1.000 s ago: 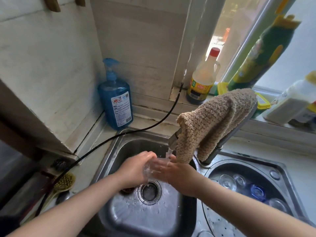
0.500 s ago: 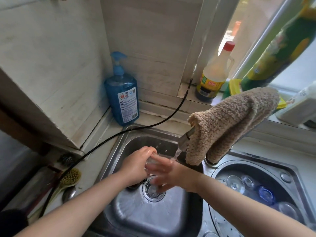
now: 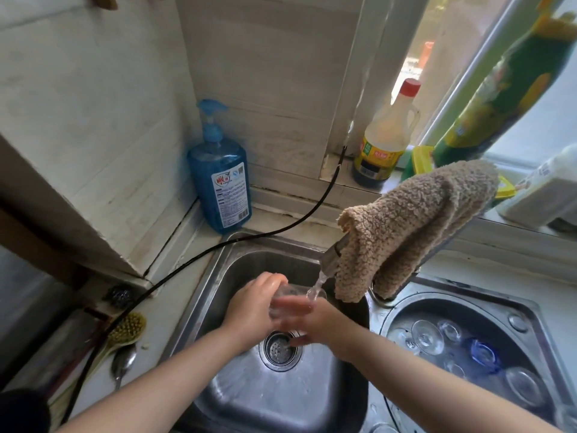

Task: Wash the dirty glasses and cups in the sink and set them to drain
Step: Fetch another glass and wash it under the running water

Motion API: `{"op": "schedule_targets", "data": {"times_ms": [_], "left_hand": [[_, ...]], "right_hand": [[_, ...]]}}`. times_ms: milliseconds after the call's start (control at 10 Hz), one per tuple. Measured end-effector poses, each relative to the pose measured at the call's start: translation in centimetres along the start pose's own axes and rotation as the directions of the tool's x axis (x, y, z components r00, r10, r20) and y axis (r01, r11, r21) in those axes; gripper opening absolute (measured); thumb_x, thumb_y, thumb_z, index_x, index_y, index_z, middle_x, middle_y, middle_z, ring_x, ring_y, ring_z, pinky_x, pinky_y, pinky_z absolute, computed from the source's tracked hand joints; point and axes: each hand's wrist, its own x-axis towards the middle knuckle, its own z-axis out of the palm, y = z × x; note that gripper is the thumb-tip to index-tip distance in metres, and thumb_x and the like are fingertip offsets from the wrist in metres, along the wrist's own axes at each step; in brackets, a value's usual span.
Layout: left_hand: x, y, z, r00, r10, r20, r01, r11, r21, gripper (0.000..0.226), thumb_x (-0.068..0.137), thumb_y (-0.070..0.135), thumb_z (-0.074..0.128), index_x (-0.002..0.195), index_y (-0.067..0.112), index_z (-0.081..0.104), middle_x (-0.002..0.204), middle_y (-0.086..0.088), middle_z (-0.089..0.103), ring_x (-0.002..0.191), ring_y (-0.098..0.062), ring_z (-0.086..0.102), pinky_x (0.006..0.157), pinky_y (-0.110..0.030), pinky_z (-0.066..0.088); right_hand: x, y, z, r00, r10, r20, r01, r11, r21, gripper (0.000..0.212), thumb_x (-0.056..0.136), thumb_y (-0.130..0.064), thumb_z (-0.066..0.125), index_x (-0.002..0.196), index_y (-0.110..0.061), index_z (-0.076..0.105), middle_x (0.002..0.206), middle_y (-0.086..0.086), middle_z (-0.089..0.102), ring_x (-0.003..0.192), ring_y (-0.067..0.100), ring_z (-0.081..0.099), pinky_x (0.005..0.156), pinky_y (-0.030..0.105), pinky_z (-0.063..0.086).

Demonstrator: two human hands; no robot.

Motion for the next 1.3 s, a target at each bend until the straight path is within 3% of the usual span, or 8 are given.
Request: {"op": "schedule_targets", "data": {"times_ms": [100, 200, 300, 400, 600, 900, 1100, 1300], "left_hand": [[-0.6, 0.2, 0.1, 0.999, -0.042, -0.029, 0.041, 0.998, -0.043, 0.042, 0.077, 0.022, 0.067, 0.114, 0.033, 0.051, 0.114, 0.016, 0.053, 0.096, -0.012, 0.058, 0.073, -0.024, 0.044], [-0.7, 0.0, 0.1, 0.995, -0.103, 0.019, 0.104, 0.992, -0.078, 0.046, 0.072, 0.027, 0.071, 0.113, 0.033, 0.052, 0.111, 0.014, 0.055, 0.094, -0.014, 0.06, 0.075, -0.029, 0.048], [-0.7, -0.4, 0.2, 0.984, -0.153, 0.094, 0.171, 0.959, -0.227, 0.056, 0.058, 0.026, 0.081, 0.107, 0.032, 0.054, 0.102, 0.013, 0.059, 0.091, -0.013, 0.061, 0.076, -0.034, 0.053], [-1.3, -0.5, 0.2, 0.949, -0.201, 0.244, 0.286, 0.874, -0.393, 0.061, 0.043, 0.031, 0.086, 0.097, 0.026, 0.059, 0.093, 0.009, 0.068, 0.086, -0.012, 0.066, 0.077, -0.036, 0.056], [-3.4, 0.8, -0.5, 0.845, -0.041, 0.534, 0.42, 0.669, -0.614, 0.044, 0.065, 0.038, 0.084, 0.101, 0.024, 0.063, 0.093, 0.008, 0.072, 0.089, -0.008, 0.068, 0.088, -0.031, 0.053], [-6.0, 3.9, 0.4, 0.792, -0.102, 0.602, 0.604, 0.276, -0.747, 0.064, 0.068, 0.052, 0.07, 0.125, 0.026, 0.054, 0.092, -0.006, 0.07, 0.073, -0.025, 0.068, 0.053, -0.026, 0.048], [-6.0, 4.7, -0.3, 0.8, -0.088, 0.594, 0.596, 0.235, -0.768, 0.072, 0.057, 0.049, 0.071, 0.12, 0.018, 0.055, 0.083, -0.006, 0.067, 0.062, -0.02, 0.064, 0.041, -0.019, 0.037], [-5.4, 4.0, -0.9, 0.658, 0.393, 0.642, 0.736, -0.515, -0.44, 0.058, 0.061, 0.023, 0.084, 0.109, 0.0, 0.061, 0.087, -0.012, 0.059, 0.064, -0.019, 0.063, 0.038, -0.019, 0.046]], "right_hand": [[0.2, -1.3, -0.8, 0.979, 0.162, 0.124, -0.2, 0.882, 0.426, 0.04, 0.083, -0.023, 0.072, 0.122, -0.022, 0.063, 0.117, 0.005, 0.066, 0.093, 0.012, 0.065, 0.059, 0.02, 0.055], [0.2, -0.1, -1.4, 0.996, -0.079, -0.045, 0.061, 0.946, -0.319, 0.029, 0.09, -0.037, 0.061, 0.117, -0.029, 0.065, 0.122, -0.003, 0.064, 0.107, 0.015, 0.063, 0.084, 0.034, 0.055], [0.6, 2.0, -1.6, 0.922, -0.384, 0.043, 0.259, 0.531, -0.807, 0.037, 0.086, -0.057, 0.048, 0.112, -0.038, 0.064, 0.113, -0.017, 0.067, 0.101, 0.003, 0.063, 0.091, 0.029, 0.05], [0.7, 2.0, -2.1, 0.864, -0.492, -0.107, 0.294, 0.664, -0.687, 0.044, 0.081, -0.06, 0.055, 0.091, -0.02, 0.071, 0.088, -0.012, 0.069, 0.075, -0.008, 0.057, 0.078, 0.009, 0.043], [0.9, 1.2, -1.1, 0.859, -0.106, -0.5, 0.276, 0.92, 0.278, 0.02, 0.088, -0.01, 0.063, 0.073, 0.0, 0.056, 0.059, -0.001, 0.055, 0.054, 0.006, 0.053, 0.054, 0.014, 0.044], [-0.3, 2.7, 3.6, 0.82, -0.01, -0.572, 0.096, 0.988, 0.12, 0.068, 0.092, -0.041, 0.052, 0.148, -0.021, 0.018, 0.14, -0.003, 0.028, 0.133, 0.015, 0.031, 0.107, 0.035, 0.034], [1.1, 2.4, 0.8, 0.908, 0.099, -0.406, 0.114, 0.875, 0.47, 0.061, 0.068, -0.069, 0.065, 0.099, -0.017, 0.062, 0.097, -0.001, 0.066, 0.088, 0.011, 0.065, 0.08, 0.028, 0.055], [1.2, 1.5, 0.6, 0.984, 0.0, -0.18, 0.15, 0.557, 0.817, 0.024, 0.086, -0.039, 0.052, 0.093, -0.017, 0.058, 0.09, 0.002, 0.061, 0.081, 0.013, 0.062, 0.076, 0.028, 0.052]]}}
